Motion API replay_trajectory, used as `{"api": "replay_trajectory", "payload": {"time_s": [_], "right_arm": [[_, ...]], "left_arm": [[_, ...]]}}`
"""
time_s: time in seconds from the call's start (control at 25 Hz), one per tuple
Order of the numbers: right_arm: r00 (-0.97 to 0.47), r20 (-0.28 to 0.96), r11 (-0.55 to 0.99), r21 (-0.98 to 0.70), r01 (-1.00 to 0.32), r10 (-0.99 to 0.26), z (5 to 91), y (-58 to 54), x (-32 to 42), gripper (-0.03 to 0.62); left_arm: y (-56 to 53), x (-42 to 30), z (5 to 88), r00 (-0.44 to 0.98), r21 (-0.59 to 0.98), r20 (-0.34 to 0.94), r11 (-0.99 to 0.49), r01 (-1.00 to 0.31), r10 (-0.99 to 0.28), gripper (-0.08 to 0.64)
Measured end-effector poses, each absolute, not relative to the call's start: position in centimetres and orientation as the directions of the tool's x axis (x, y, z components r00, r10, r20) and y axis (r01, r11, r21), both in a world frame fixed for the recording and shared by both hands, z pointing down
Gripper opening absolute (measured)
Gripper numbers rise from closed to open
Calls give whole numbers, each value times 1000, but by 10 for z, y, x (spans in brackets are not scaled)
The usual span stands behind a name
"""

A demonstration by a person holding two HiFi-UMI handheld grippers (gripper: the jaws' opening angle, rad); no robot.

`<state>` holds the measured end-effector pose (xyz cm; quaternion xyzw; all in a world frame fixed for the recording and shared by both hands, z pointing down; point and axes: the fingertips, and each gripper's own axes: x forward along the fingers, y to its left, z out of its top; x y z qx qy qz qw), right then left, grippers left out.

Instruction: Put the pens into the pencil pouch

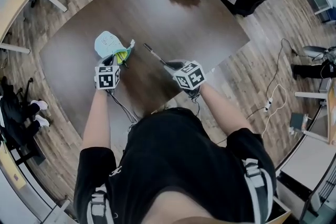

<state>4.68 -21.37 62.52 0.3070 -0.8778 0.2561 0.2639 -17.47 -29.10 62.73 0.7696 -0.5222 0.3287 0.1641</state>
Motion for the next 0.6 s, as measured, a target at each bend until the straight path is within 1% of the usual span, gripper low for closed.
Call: {"api": "replay_trajectory", "payload": {"time_s": [0.16,0.36,0.6], "right_arm": [[-710,651,698,-376,-609,-269,637,-192,3,57],[-730,669,688,-464,-558,-140,652,-178,-40,57],[-728,682,630,-537,-562,-68,664,-176,-66,57]], "left_arm": [[-290,-175,625,252,-89,674,-415,-906,-694,15],[-287,-177,624,266,-80,666,-421,-903,-697,15],[-288,-176,615,284,-68,654,-428,-901,-702,15]]}}
